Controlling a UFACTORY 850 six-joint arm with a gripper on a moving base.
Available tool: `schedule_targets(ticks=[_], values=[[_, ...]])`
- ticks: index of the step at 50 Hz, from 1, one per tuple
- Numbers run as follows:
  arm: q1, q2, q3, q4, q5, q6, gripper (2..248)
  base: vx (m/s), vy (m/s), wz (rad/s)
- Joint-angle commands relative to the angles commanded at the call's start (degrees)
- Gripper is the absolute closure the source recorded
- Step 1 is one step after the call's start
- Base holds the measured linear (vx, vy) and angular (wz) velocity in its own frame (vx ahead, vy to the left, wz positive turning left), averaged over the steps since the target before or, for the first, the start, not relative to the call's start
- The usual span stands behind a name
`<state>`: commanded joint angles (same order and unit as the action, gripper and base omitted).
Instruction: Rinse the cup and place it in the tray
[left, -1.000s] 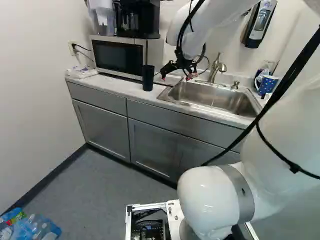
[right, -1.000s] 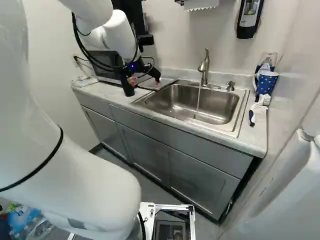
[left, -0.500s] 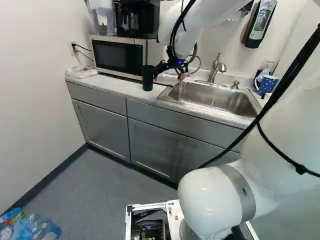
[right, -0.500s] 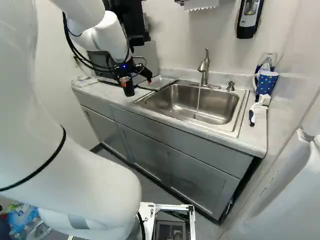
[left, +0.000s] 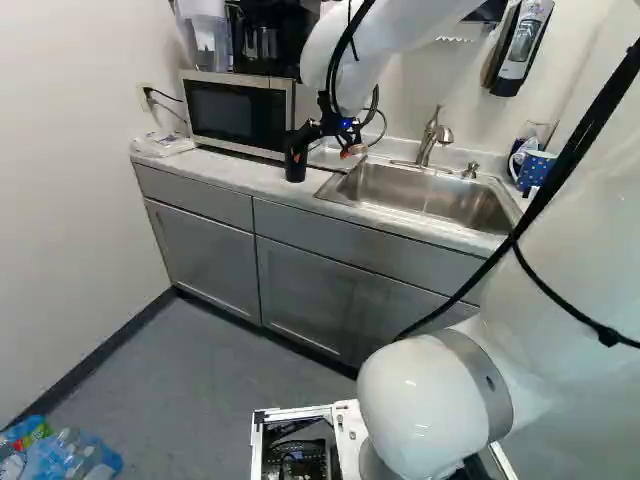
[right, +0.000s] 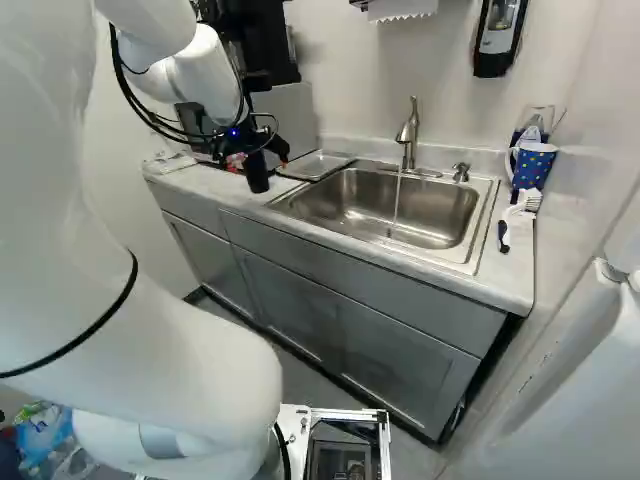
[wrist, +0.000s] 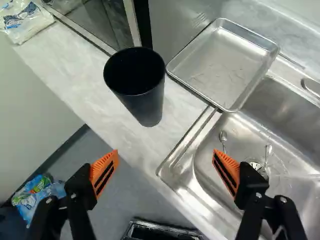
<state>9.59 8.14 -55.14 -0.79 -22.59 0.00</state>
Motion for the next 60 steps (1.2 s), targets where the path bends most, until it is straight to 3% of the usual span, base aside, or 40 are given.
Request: schedule_targets(ticks=[36,60], values=[[1.04,0.93,0.85,0.00,8.63,0.00,3,0.000,0.000,0.000],[1.04,-1.00,1.68,0.00,14.26,0.00,3,0.000,0.000,0.000]])
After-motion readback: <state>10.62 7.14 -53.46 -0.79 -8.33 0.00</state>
